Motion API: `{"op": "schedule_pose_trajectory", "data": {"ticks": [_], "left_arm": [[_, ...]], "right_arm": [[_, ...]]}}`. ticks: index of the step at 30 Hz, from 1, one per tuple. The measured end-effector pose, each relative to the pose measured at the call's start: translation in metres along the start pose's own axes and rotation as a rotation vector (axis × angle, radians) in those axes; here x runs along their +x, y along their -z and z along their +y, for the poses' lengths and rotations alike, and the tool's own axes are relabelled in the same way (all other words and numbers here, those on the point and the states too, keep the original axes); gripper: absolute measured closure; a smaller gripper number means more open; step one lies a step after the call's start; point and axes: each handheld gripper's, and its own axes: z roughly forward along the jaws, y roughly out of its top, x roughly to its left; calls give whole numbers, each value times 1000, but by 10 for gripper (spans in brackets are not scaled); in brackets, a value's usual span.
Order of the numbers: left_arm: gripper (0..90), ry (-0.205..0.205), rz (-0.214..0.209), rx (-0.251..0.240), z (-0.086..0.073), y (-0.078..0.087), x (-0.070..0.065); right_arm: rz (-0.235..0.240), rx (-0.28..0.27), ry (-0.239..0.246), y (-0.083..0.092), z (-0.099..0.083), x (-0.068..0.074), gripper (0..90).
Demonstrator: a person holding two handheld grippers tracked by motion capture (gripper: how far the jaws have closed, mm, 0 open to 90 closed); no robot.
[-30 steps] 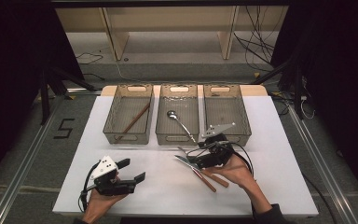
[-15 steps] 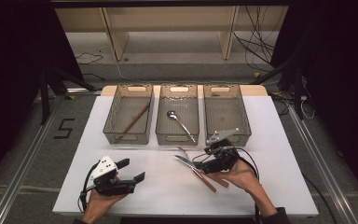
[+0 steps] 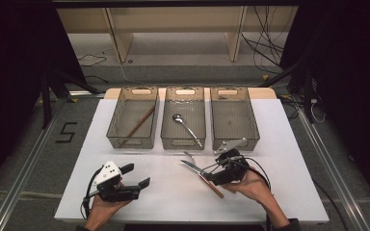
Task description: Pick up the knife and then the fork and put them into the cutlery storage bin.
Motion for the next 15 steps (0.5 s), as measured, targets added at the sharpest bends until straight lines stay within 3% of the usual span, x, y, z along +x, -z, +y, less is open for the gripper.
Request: {"op": "schedule_pose_trajectory", "data": {"ticks": [11, 15], "left_arm": [[160, -9, 2, 4, 0, 0, 0], [160, -11, 1, 1, 0, 1, 0]], "right_arm": [[-7, 66, -13, -2, -11, -3, 426], [-6, 80, 5, -4, -13, -2, 475]]}}
